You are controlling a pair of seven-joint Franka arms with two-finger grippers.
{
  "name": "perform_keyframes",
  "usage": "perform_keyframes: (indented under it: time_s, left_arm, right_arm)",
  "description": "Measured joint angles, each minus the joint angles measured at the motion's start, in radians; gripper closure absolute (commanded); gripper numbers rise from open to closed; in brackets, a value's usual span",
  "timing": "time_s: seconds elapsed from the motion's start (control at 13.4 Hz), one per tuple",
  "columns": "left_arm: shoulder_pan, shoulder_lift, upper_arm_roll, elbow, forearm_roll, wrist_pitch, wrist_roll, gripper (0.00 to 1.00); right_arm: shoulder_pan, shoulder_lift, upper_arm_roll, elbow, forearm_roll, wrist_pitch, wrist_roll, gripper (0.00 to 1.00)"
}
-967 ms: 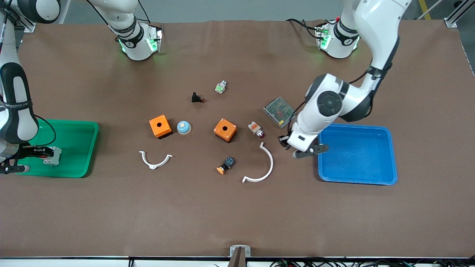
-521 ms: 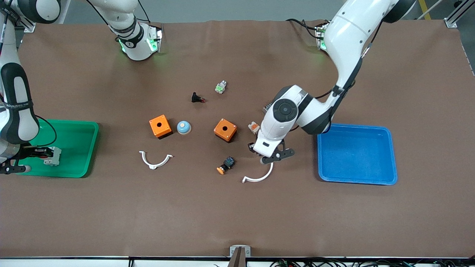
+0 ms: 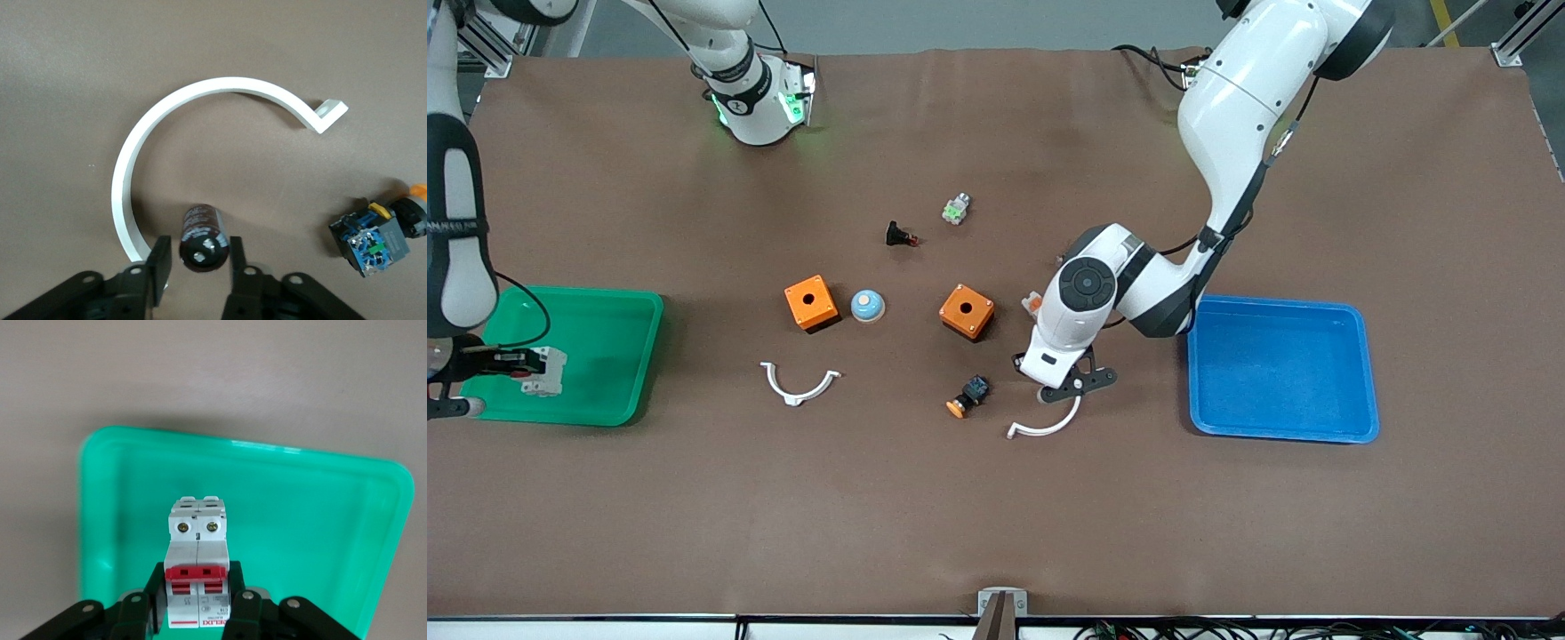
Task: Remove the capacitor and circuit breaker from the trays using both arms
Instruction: 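Lower the capacitor beside the white arc while the right gripper lifts the breaker, then release the capacitor and withdraw the left gripper while the right gripper carries the breaker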
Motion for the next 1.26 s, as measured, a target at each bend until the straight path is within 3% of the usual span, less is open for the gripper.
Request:
perform_keyframes:
  time_s: [0.3,0.6,0.74,0.97,1.26]
  left_arm:
    - [0.001,-0.016,0.039,0.033,0.001,-0.004,0.002,0.0]
    - [0.022,-0.126,0.133,0.055,0.005,-0.076,0.123,0.0]
    - [0.074,-0.2,0.156,0.058,0.005,-0.144,0.233,0.0]
    - [0.182,-0.311,0.156,0.061,0.005,-0.282,0.384,0.0]
    - [0.271,-0.455,0.155,0.061,0.005,-0.435,0.561,0.0]
  right_arm:
    - [0.192,-0.169,0.007,-0.004,0.001,-0.291,0.303,0.76]
    - [0.52,-0.205,0.016,-0.024,0.002,-0.359,0.732,0.77]
    - [0.642,-0.199,0.017,-0.038,0.029,-0.328,0.836,0.77]
    - [0.737,-0.176,0.015,-0.053,0.104,-0.238,0.872,0.77]
    - [0.8,-0.093,0.014,-0.152,0.154,0.054,0.871,0.77]
